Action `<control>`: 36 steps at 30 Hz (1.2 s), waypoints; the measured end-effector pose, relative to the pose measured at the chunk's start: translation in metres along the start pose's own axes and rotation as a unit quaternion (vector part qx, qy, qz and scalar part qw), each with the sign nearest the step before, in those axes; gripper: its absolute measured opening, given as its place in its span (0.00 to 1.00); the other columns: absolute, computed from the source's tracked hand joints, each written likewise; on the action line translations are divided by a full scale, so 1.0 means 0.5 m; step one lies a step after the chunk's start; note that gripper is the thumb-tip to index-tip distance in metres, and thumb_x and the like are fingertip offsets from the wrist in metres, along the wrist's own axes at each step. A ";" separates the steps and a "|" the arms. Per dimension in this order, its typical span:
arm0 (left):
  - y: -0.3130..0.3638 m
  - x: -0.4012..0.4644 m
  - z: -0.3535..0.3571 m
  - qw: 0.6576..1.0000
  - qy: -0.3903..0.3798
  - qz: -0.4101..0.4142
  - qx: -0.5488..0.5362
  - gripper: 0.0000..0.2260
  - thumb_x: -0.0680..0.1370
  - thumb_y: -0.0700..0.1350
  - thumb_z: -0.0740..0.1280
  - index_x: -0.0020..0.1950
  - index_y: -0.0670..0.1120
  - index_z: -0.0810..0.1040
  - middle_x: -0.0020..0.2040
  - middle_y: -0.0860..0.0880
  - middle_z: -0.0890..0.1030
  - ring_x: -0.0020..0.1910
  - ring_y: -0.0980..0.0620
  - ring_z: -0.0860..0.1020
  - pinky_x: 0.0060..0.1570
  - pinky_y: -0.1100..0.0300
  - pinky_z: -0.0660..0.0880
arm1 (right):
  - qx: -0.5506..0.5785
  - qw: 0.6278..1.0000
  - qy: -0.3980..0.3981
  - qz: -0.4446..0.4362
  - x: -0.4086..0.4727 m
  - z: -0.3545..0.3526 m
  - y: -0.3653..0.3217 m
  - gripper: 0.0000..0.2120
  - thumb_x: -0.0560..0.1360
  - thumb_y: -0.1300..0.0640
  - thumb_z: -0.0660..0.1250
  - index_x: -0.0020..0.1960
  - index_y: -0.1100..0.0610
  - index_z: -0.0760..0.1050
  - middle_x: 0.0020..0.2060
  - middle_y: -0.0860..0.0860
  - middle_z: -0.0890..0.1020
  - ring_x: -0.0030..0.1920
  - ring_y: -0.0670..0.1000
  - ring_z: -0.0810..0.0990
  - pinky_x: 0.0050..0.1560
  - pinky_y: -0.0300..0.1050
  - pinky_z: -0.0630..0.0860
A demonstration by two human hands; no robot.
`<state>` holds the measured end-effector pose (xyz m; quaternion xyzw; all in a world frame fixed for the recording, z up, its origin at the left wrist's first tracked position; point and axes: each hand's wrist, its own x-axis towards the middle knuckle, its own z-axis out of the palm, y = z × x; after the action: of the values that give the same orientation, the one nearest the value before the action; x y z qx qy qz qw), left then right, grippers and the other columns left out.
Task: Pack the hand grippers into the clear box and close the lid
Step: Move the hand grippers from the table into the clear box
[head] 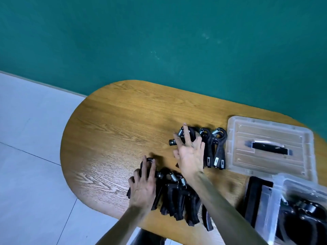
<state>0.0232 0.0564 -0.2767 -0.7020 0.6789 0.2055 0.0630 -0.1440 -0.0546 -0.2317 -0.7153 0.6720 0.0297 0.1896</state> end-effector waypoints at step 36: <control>0.808 -0.256 0.009 0.989 0.055 0.139 0.008 0.32 0.79 0.45 0.69 0.81 0.48 0.61 0.82 0.39 0.55 0.47 0.42 0.73 0.44 0.47 0.71 | 0.119 0.949 0.197 0.214 -0.603 -0.119 0.658 0.30 0.70 0.62 0.74 0.70 0.50 0.75 0.79 0.55 0.64 0.59 0.64 0.67 0.52 0.61 0.79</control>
<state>-0.3725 0.1486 -0.1557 -0.6105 0.7740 0.1680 0.0015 -0.5053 0.2050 -0.1632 -0.5185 0.8320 -0.1518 0.1262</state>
